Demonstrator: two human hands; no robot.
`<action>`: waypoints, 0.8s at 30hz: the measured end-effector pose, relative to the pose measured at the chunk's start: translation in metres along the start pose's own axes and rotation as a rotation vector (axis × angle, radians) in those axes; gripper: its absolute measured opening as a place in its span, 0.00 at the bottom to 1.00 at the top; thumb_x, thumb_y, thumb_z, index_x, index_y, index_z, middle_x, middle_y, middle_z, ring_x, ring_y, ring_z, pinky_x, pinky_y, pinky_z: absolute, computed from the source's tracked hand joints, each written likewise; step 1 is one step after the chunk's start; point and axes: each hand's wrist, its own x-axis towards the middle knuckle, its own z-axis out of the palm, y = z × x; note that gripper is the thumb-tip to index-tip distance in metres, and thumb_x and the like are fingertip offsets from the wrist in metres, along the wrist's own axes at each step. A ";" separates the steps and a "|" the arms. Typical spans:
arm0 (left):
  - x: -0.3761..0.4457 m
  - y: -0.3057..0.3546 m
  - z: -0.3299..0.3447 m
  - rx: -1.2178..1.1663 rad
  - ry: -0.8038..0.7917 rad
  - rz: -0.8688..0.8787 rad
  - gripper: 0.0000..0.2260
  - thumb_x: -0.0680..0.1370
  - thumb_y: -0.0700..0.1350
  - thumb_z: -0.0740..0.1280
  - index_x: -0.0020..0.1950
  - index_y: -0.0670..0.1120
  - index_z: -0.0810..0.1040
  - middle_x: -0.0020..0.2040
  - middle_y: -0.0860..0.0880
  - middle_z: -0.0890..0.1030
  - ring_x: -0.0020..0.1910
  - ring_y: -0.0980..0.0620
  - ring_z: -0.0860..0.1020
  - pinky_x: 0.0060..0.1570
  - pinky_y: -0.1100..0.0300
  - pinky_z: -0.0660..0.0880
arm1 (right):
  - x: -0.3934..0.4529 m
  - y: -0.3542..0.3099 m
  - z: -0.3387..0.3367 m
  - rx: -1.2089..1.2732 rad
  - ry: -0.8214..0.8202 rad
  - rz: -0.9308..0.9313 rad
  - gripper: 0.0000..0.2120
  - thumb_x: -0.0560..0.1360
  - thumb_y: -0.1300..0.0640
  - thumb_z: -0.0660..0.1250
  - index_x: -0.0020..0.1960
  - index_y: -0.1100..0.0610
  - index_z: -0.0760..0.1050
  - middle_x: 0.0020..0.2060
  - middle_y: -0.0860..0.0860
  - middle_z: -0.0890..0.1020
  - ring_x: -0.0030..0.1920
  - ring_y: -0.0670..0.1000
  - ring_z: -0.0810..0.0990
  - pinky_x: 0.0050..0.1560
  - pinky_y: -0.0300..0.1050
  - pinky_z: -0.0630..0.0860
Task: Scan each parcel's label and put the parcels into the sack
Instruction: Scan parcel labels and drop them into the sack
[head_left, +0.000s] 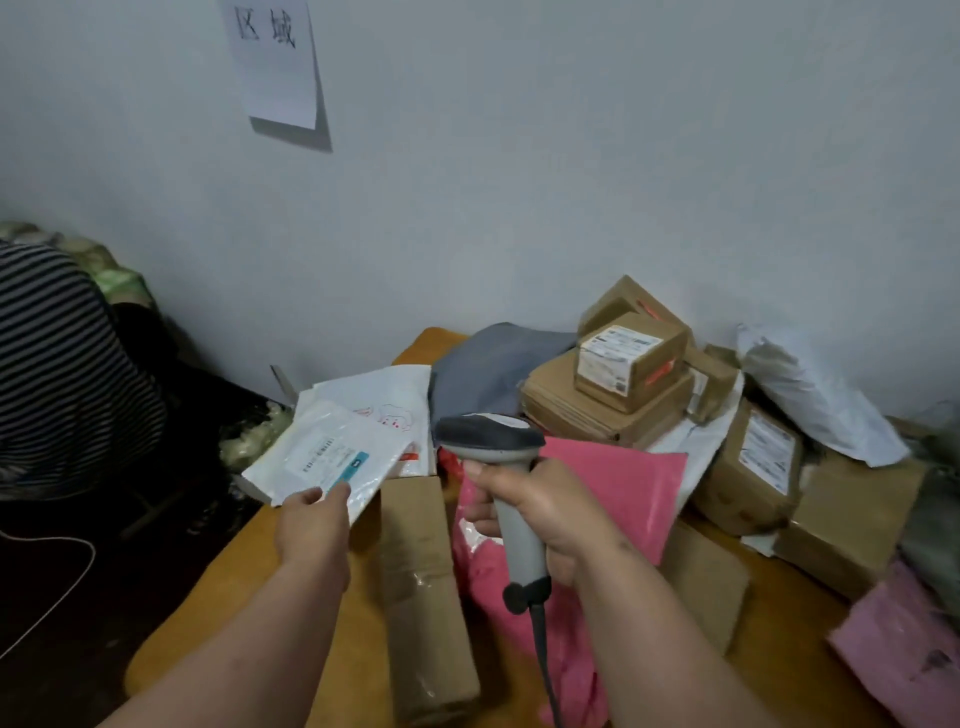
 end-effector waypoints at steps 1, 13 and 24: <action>0.014 -0.003 -0.005 0.015 -0.013 -0.020 0.22 0.78 0.50 0.71 0.70 0.46 0.72 0.63 0.42 0.76 0.55 0.41 0.74 0.44 0.52 0.72 | 0.008 0.004 0.014 -0.015 0.013 0.015 0.10 0.74 0.56 0.77 0.48 0.63 0.82 0.37 0.56 0.84 0.40 0.55 0.86 0.46 0.49 0.84; 0.129 -0.004 -0.010 0.091 -0.060 -0.246 0.37 0.70 0.54 0.78 0.72 0.41 0.67 0.63 0.41 0.76 0.53 0.41 0.74 0.48 0.47 0.72 | 0.067 0.037 0.068 -0.120 0.157 0.146 0.07 0.72 0.55 0.78 0.44 0.59 0.85 0.36 0.54 0.87 0.42 0.54 0.88 0.41 0.42 0.81; 0.180 0.011 0.010 0.100 -0.077 -0.275 0.43 0.65 0.51 0.83 0.72 0.45 0.64 0.64 0.43 0.75 0.61 0.40 0.76 0.57 0.44 0.76 | 0.116 0.042 0.082 -0.166 0.141 0.194 0.08 0.74 0.56 0.76 0.36 0.54 0.85 0.32 0.52 0.81 0.34 0.49 0.81 0.34 0.40 0.79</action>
